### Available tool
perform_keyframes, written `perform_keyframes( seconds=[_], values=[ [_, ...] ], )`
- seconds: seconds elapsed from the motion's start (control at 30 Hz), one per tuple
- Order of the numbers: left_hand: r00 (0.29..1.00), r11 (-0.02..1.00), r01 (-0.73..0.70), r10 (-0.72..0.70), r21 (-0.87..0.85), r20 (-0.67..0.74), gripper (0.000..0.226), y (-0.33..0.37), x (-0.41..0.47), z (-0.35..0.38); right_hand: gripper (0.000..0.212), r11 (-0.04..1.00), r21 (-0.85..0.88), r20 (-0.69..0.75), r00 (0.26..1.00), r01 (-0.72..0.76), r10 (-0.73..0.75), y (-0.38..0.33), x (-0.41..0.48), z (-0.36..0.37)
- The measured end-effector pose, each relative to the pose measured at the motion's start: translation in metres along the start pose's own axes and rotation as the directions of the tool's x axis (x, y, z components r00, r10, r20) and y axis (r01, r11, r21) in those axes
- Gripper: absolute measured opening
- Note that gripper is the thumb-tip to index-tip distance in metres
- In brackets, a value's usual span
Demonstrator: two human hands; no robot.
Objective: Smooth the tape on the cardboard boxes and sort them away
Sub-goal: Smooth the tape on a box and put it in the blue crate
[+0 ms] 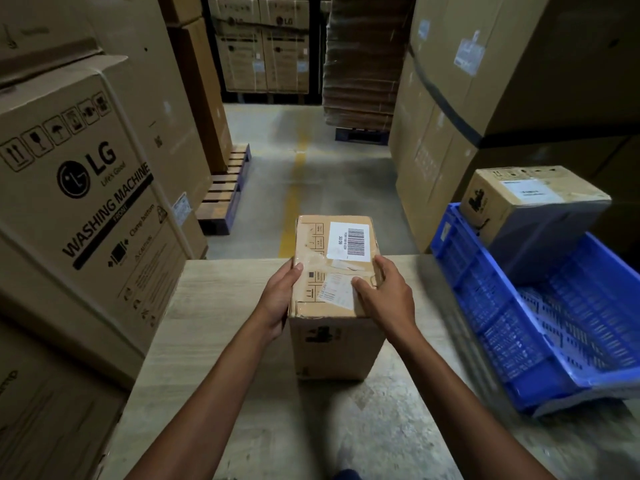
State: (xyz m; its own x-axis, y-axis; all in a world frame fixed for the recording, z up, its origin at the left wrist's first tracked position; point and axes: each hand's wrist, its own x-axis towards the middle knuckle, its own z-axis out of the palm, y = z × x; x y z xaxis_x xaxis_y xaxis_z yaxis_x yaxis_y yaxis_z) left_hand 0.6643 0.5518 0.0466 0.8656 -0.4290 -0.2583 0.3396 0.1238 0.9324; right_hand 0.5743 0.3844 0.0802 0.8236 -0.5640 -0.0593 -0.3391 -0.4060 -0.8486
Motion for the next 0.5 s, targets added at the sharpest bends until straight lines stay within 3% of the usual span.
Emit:
perform_keyframes(
  seconds=[0.2, 0.3, 0.37, 0.43, 0.5],
  values=[
    [0.996, 0.981, -0.041, 0.056, 0.192, -0.071, 0.034, 0.01, 0.004, 0.017, 0.044, 0.995, -0.05, -0.088, 0.992, 0.087, -0.091, 0.012, -0.005, -0.005],
    [0.962, 0.902, -0.126, 0.213, 0.412, -0.173, 0.031, 0.004, 0.0, 0.025, 0.044, 0.977, -0.139, -0.132, 0.974, 0.163, -0.182, 0.025, -0.002, 0.001],
    [0.851, 0.706, -0.249, 0.486, 0.663, -0.199, 0.033, 0.002, -0.007, 0.026, 0.035, 0.903, -0.249, -0.156, 0.906, 0.349, -0.393, 0.035, -0.005, 0.009],
    [0.704, 0.411, -0.438, 0.71, 0.8, 0.021, 0.028, -0.004, -0.015, 0.026, 0.026, 0.744, -0.358, -0.124, 0.762, 0.563, -0.636, 0.047, -0.008, 0.015],
    [0.642, 0.225, -0.551, 0.73, 0.804, 0.235, 0.028, -0.014, -0.022, 0.025, 0.025, 0.636, -0.41, -0.071, 0.672, 0.654, -0.737, 0.056, -0.009, 0.017]
  ],
)
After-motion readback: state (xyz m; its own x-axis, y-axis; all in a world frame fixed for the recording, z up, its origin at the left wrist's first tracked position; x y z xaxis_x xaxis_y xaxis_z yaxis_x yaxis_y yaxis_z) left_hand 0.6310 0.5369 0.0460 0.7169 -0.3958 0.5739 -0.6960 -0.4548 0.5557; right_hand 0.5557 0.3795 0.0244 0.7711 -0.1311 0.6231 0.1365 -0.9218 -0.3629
